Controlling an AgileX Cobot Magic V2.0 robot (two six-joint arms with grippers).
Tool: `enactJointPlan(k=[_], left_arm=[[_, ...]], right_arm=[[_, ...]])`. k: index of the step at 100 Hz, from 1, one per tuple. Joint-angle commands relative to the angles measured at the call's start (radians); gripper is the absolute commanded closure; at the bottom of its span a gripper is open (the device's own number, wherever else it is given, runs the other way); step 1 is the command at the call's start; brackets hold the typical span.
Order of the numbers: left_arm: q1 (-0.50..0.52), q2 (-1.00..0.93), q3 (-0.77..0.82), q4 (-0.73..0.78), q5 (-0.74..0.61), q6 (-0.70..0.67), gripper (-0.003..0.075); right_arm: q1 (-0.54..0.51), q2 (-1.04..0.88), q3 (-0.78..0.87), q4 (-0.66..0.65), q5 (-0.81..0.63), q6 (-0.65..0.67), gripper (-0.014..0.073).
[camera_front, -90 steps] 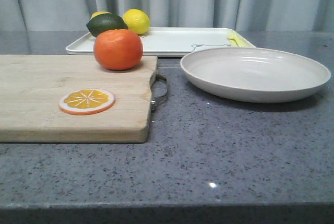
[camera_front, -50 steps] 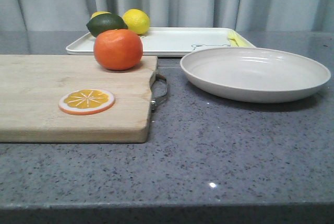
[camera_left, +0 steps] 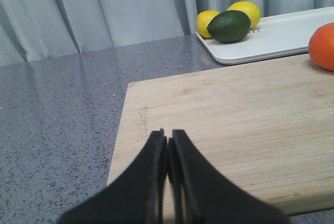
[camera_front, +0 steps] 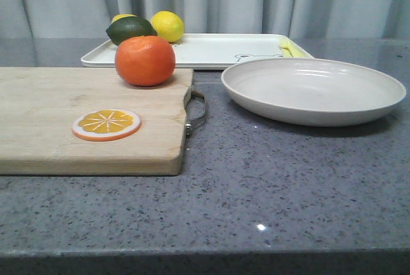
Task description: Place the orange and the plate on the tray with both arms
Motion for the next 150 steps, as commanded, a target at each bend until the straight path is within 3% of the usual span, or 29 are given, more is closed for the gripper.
enactJointPlan(k=[1, 18, 56, 91, 114, 131, 150], left_arm=[[0.001, -0.034, 0.005, -0.008, -0.099, -0.012, 0.0739], [-0.001, -0.034, -0.039, -0.066, -0.113, -0.012, 0.0739], [-0.001, 0.154, -0.417, -0.199, 0.249, -0.012, 0.0739], [-0.001, 0.436, -0.695, -0.232, 0.466, 0.002, 0.0739], [-0.001, 0.551, -0.782, -0.237, 0.567, 0.002, 0.0739], [-0.001, 0.582, -0.791, -0.263, 0.569, 0.002, 0.0739], [-0.001, 0.591, -0.791, -0.267, 0.571, 0.004, 0.0736]], right_arm=[[-0.006, -0.022, -0.006, -0.014, -0.13, -0.005, 0.0661], [-0.006, -0.021, -0.04, -0.014, -0.167, -0.005, 0.0661], [-0.006, 0.162, -0.427, 0.053, 0.359, -0.004, 0.0661], [-0.006, 0.487, -0.735, 0.048, 0.669, -0.004, 0.0661], [-0.006, 0.584, -0.83, 0.053, 0.639, -0.004, 0.0661], [-0.006, 0.585, -0.83, 0.053, 0.563, -0.004, 0.0661], [-0.006, 0.585, -0.83, 0.053, 0.578, -0.004, 0.0659]])
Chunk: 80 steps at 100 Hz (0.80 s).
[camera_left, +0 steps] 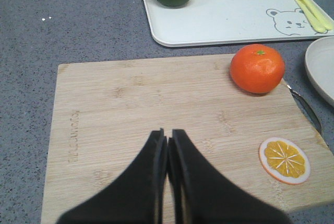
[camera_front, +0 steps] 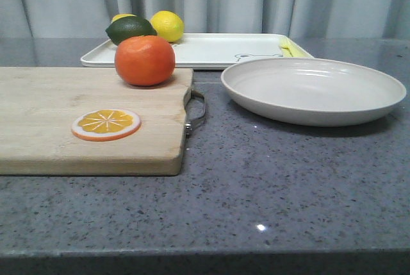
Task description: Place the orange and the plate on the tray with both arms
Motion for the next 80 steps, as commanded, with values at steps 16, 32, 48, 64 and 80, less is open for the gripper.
enactJointPlan(k=[16, 32, 48, 64, 80], left_arm=[[-0.001, 0.01, -0.035, -0.029, -0.061, 0.057, 0.0581], [-0.001, 0.01, -0.035, -0.031, -0.061, 0.079, 0.0224], [-0.001, 0.01, -0.035, -0.031, -0.065, 0.079, 0.0127], [-0.001, 0.01, -0.035, -0.039, -0.067, 0.077, 0.0167], [-0.001, 0.021, -0.037, -0.101, -0.089, 0.149, 0.0183]], right_arm=[[-0.006, 0.01, -0.036, 0.002, -0.065, -0.004, 0.0595], [-0.006, 0.01, -0.036, 0.002, -0.065, -0.004, 0.0305], [-0.006, 0.01, -0.036, 0.002, -0.069, -0.004, 0.0053], [-0.006, 0.01, -0.036, 0.002, -0.069, -0.004, 0.0043], [-0.006, 0.01, -0.036, 0.002, -0.069, -0.004, 0.0043]])
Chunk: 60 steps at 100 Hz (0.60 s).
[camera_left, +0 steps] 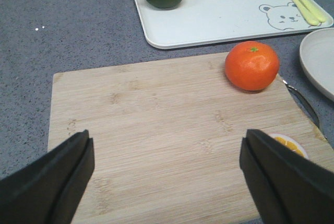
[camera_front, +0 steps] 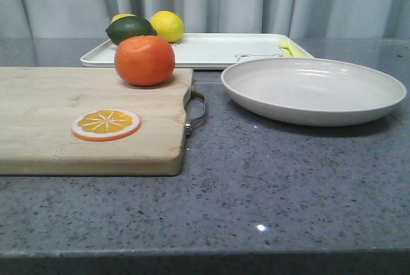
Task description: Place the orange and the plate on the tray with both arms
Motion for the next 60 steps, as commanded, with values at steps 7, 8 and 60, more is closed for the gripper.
enactJointPlan(k=[7, 8, 60], left_arm=[[-0.001, 0.045, -0.046, -0.122, -0.083, 0.141, 0.0183], [-0.001, 0.048, -0.049, -0.129, -0.083, 0.156, 0.0183], [-0.054, 0.453, -0.23, -0.599, -0.08, 0.637, 0.0183]], right_arm=[[-0.006, 0.01, -0.036, 0.002, -0.07, -0.004, 0.0043], [-0.006, 0.01, -0.036, 0.002, -0.07, -0.004, 0.0043], [-0.006, 0.01, -0.036, 0.002, -0.073, -0.004, 0.0043]])
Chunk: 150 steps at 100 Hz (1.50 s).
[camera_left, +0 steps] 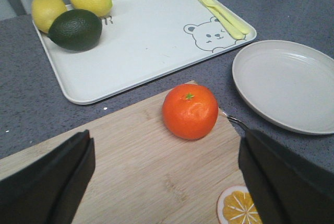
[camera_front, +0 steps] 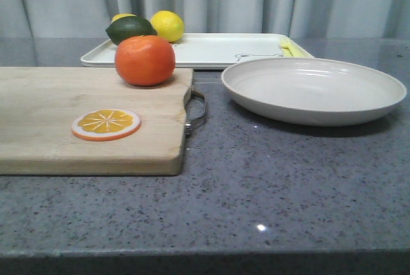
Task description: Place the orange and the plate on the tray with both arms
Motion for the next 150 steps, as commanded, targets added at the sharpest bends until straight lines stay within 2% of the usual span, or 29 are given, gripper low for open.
enactJointPlan(k=[1, 8, 25, 44, 83, 150], left_arm=[[-0.041, 0.055, -0.047, -0.106, -0.048, 0.066, 0.0183], [-0.094, 0.107, -0.061, -0.106, -0.07, 0.068, 0.0183], [-0.233, 0.222, -0.085, -0.095, -0.223, 0.086, 0.0183], [-0.321, 0.353, -0.128, -0.088, -0.292, 0.086, 0.0183], [-0.335, 0.518, -0.213, -0.099, -0.319, 0.084, 0.0183], [-0.335, 0.643, -0.215, -0.099, -0.331, 0.084, 0.0191]], right_arm=[[-0.006, 0.01, -0.036, 0.002, -0.073, -0.004, 0.0043], [-0.006, 0.01, -0.036, 0.002, -0.073, -0.004, 0.0043], [-0.006, 0.01, -0.036, 0.002, -0.073, -0.004, 0.0043], [-0.006, 0.01, -0.036, 0.002, -0.072, -0.004, 0.0043], [-0.006, 0.01, -0.036, 0.002, -0.072, -0.004, 0.0043], [-0.006, 0.01, -0.036, 0.002, -0.068, -0.004, 0.0043]])
